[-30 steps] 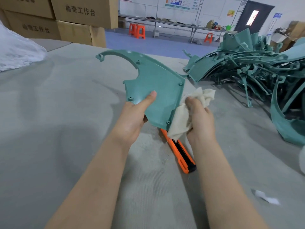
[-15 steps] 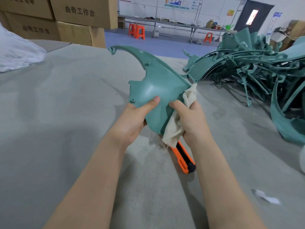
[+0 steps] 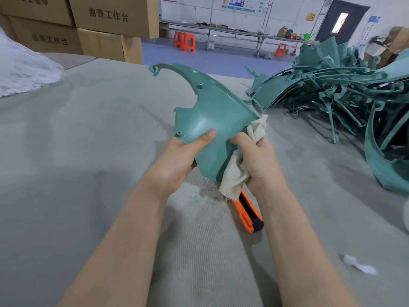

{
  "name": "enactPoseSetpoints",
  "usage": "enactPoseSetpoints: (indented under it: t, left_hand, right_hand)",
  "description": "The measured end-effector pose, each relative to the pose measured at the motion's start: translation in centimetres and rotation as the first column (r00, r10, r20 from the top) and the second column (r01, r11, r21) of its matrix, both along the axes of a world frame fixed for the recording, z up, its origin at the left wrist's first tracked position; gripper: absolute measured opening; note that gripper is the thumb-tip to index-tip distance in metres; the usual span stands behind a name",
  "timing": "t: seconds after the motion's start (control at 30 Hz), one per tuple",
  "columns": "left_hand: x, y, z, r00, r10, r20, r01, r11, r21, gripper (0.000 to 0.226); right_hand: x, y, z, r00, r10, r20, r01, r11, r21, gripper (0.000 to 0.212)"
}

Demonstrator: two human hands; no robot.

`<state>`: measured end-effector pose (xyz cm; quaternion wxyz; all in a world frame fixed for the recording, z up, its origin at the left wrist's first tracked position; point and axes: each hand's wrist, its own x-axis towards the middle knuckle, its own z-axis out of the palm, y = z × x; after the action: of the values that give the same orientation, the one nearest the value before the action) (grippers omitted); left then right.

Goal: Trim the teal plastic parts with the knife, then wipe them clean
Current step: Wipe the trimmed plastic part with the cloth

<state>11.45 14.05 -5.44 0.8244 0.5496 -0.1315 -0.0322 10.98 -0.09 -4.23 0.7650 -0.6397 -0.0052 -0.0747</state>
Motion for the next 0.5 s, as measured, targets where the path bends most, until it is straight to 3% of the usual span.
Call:
enactPoseSetpoints:
  t: [0.07, 0.13, 0.3, 0.5]
  left_hand:
    - [-0.03, 0.12, 0.09, 1.000, 0.000, 0.005, 0.000, 1.000, -0.017, 0.041]
    - [-0.09, 0.11, 0.09, 1.000, -0.008, 0.014, 0.008, 1.000, -0.018, 0.043]
    - [-0.26, -0.25, 0.17, 0.998, -0.033, 0.050, 0.033, 0.999, 0.014, 0.034]
    - [-0.12, -0.13, 0.06, 1.000, -0.011, 0.027, 0.011, 1.000, 0.002, 0.032]
  right_hand:
    - [-0.05, -0.01, 0.15, 1.000, 0.020, -0.014, -0.020, 1.000, 0.001, 0.018]
    - [-0.10, 0.02, 0.20, 1.000, 0.029, 0.012, -0.029, 0.999, 0.017, 0.006]
    - [-0.03, 0.11, -0.05, 0.998, 0.009, 0.067, -0.011, 0.999, 0.040, 0.025]
    - [-0.11, 0.07, 0.04, 1.000, -0.009, 0.016, 0.009, 1.000, 0.007, 0.010]
